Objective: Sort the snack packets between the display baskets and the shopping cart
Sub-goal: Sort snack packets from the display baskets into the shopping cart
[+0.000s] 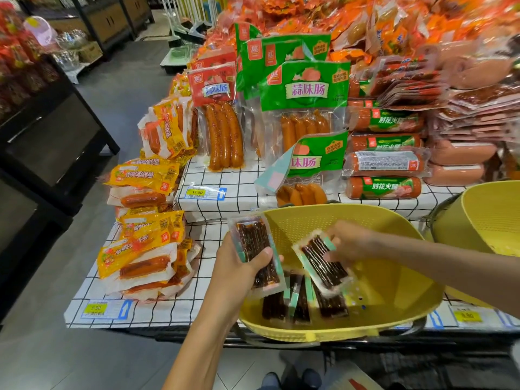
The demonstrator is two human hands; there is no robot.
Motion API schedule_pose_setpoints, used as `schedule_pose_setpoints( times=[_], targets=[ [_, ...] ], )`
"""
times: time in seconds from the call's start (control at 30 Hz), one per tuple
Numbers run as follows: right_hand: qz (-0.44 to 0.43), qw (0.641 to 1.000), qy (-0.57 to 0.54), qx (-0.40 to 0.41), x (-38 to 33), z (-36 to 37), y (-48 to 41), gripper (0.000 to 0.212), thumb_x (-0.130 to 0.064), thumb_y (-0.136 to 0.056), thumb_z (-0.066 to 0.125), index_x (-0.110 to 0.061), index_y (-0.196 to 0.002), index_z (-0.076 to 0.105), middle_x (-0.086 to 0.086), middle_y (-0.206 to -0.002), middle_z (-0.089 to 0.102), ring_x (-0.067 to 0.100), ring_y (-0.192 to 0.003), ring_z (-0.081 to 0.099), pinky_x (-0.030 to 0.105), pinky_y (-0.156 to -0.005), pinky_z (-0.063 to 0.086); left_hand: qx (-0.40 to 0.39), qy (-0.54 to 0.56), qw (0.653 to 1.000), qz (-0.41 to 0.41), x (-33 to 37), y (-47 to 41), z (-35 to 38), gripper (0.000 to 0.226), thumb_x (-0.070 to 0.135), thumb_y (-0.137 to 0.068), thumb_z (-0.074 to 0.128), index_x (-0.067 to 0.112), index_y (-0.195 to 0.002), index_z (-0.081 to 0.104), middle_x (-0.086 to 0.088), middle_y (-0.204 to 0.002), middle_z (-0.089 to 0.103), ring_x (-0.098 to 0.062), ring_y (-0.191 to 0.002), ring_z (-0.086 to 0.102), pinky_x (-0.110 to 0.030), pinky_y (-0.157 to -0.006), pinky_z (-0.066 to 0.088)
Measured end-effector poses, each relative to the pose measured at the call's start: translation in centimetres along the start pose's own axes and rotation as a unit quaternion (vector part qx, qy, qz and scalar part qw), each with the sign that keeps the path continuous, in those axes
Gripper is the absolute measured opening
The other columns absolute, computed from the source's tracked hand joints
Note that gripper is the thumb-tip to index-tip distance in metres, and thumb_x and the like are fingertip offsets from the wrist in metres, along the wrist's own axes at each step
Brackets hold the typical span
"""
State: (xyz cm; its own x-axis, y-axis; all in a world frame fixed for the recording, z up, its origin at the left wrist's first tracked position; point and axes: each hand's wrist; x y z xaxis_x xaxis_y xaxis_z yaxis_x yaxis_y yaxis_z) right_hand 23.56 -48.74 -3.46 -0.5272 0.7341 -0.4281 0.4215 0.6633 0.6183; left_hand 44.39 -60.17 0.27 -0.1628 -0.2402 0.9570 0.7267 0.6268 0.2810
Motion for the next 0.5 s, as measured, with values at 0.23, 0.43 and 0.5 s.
schedule_pose_setpoints(
  times=[0.23, 0.43, 0.5],
  targets=[
    [-0.191, 0.912, -0.356, -0.072, -4.0, -0.6, 4.1, 0.028, -0.015, -0.08, 0.068, 0.005, -0.099, 0.061, 0.008, -0.075, 0.073, 0.015, -0.064, 0.07, 0.017, -0.053, 0.053, -0.107, 0.04, 0.992, -0.058, 0.1, 0.0, 0.7, 0.038, 0.038, -0.086, 0.055, 0.023, -0.122, 0.057, 0.001, -0.107, 0.073, -0.014, -0.101, 0.069, -0.034, -0.082, 0.058],
    [-0.073, 0.962, -0.264, 0.006, -3.8, 1.4, 0.5, 0.047, -0.049, -0.088, 0.056, -0.003, -0.078, 0.062, 0.009, -0.056, 0.066, 0.014, -0.042, 0.058, 0.017, -0.039, 0.043, 0.004, 0.048, 0.999, -0.006, 0.7, -0.4, -1.1, 0.041, 0.01, -0.078, 0.069, 0.017, -0.116, 0.058, -0.005, -0.099, 0.073, -0.019, -0.085, 0.073, -0.027, -0.057, 0.058],
    [0.001, 0.99, -0.136, -0.022, -3.1, 3.5, -1.2, 0.058, -0.057, -0.089, 0.049, -0.001, -0.093, 0.062, 0.012, -0.071, 0.068, 0.012, -0.049, 0.061, 0.016, -0.041, 0.044, 0.025, 0.051, 0.998, 0.009, 1.1, -0.5, -1.9, 0.045, 0.013, -0.077, 0.069, 0.017, -0.12, 0.057, -0.007, -0.102, 0.072, -0.02, -0.087, 0.073, -0.027, -0.056, 0.057]
  ],
)
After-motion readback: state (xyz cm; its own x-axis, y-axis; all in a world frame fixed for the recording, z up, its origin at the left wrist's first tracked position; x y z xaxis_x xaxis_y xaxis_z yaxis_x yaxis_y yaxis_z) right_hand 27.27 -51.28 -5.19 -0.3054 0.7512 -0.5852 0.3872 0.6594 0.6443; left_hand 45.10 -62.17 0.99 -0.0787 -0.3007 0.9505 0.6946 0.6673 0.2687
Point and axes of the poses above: each hand's wrist, its own y-axis away from the middle knuckle, its own z-axis out of the palm, x = y × z
